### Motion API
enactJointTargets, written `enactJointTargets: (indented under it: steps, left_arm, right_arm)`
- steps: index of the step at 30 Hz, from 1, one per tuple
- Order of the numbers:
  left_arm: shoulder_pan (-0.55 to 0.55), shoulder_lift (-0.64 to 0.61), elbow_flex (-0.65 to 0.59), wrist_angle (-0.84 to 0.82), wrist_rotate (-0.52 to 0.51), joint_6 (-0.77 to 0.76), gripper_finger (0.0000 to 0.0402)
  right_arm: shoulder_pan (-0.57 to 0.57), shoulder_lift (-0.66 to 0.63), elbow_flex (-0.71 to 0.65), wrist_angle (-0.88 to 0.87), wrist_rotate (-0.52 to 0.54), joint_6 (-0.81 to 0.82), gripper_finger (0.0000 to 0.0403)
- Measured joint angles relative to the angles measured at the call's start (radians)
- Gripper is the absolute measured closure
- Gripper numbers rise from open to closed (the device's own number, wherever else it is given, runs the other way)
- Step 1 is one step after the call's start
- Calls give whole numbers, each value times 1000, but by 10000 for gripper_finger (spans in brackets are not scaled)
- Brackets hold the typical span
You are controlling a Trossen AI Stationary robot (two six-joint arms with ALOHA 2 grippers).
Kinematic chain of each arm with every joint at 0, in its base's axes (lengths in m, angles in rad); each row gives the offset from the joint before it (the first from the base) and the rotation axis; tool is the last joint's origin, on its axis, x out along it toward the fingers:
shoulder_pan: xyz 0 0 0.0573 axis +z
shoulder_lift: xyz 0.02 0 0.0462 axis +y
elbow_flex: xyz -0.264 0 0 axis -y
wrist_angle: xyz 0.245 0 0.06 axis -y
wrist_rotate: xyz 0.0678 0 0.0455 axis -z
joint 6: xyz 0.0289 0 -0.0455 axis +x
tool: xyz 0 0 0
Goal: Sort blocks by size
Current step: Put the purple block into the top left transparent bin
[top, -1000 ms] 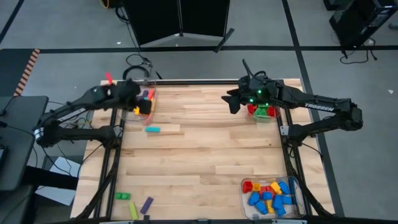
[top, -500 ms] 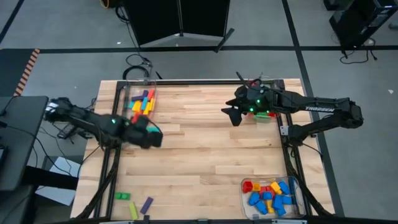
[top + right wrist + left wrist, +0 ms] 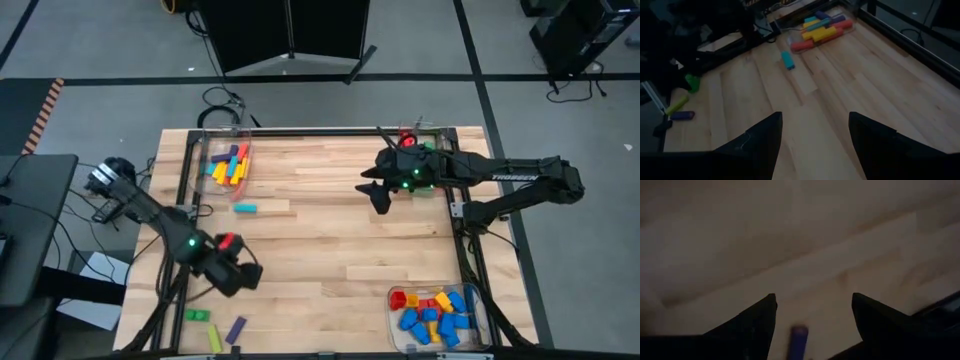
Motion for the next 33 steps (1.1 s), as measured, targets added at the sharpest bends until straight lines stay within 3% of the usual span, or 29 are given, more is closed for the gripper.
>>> enactJointTargets:
  steps: [9, 17, 24, 33]
  left_arm:
    - [-76, 142, 0, 113, 219, -48, 137]
    - [-124, 260, 0, 361, 245, -73, 137]
    - [-173, 387, 0, 414, 391, -184, 137]
    - [-190, 517, 4, 555, 454, -213, 138]
  right_arm:
    - [0, 0, 0, 0, 0, -17, 163]
    - [0, 0, 0, 0, 9, -17, 162]
    - [0, 0, 0, 0, 10, -17, 164]
    - [0, 0, 0, 1, 10, -25, 164]
